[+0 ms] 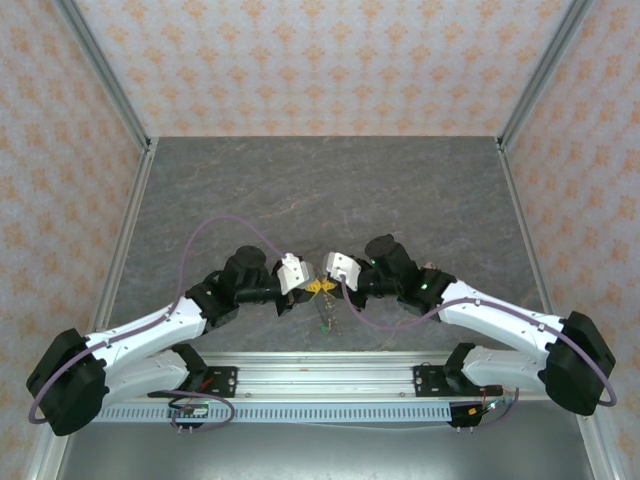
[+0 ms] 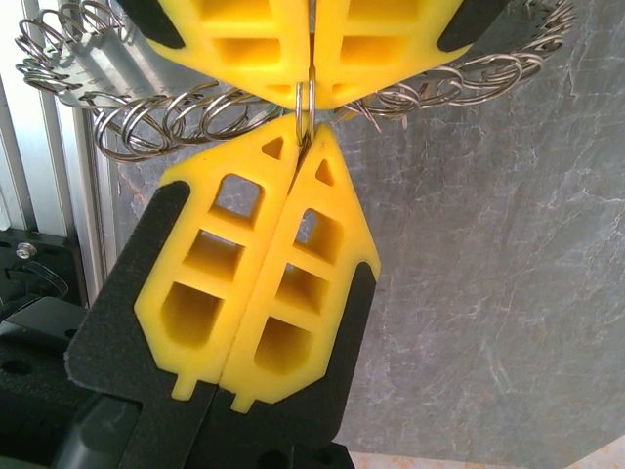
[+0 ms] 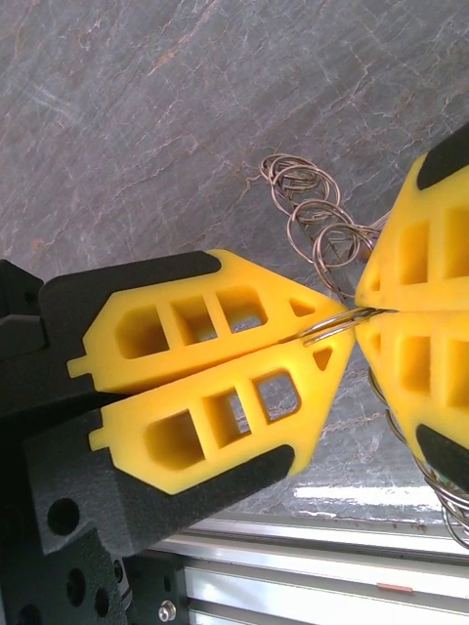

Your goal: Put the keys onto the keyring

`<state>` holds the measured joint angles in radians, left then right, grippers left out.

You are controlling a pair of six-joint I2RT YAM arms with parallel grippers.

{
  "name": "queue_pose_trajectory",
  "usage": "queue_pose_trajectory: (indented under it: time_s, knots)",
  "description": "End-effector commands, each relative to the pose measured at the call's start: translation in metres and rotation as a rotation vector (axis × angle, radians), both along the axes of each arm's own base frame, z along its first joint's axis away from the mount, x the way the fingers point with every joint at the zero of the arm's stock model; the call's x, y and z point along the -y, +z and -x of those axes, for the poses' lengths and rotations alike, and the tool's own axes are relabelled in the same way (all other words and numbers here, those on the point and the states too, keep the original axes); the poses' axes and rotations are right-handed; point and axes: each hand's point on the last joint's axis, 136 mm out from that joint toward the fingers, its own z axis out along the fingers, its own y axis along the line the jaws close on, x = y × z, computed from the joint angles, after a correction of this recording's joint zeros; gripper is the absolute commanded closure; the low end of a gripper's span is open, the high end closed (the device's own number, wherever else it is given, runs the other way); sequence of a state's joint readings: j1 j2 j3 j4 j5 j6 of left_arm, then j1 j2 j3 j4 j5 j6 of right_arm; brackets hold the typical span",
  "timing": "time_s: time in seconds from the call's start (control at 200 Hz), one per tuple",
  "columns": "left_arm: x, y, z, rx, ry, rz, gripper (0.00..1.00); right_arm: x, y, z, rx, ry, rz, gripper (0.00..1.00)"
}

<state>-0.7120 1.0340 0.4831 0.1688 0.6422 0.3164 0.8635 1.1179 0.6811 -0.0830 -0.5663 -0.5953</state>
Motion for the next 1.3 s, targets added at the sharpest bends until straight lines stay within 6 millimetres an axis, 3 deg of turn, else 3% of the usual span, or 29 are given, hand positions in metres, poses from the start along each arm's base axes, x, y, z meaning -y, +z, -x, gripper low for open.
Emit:
queue_pose_trajectory:
  time_s: [0.0,0.515,0.571,0.661,1.016,1.121,1.291]
  knots:
    - [0.000,0.012,-0.005,0.055,0.014,0.015,0.92,-0.014,0.030,0.007,0.056,0.069,-0.072,1.00]
    - [0.000,0.011,-0.004,0.049,0.003,0.007,0.88,-0.015,0.035,0.012,0.056,0.087,-0.123,1.00]
    - [0.000,0.011,-0.004,0.050,0.004,0.007,0.89,-0.015,0.036,0.013,0.053,0.088,-0.123,1.00]
    - [0.000,0.011,-0.005,0.052,0.012,0.005,1.00,-0.014,0.035,0.014,0.052,0.091,-0.120,1.00]
    - [0.006,0.030,0.006,0.078,-0.046,0.100,1.00,-0.008,0.022,0.011,-0.010,0.047,-0.197,0.87]
    - [0.007,0.032,0.007,0.079,-0.057,0.109,1.00,-0.007,0.020,0.011,-0.026,0.047,-0.222,0.88]
    - [0.005,0.033,0.004,0.086,-0.031,0.113,1.00,-0.004,0.018,0.006,-0.037,0.026,-0.224,0.99]
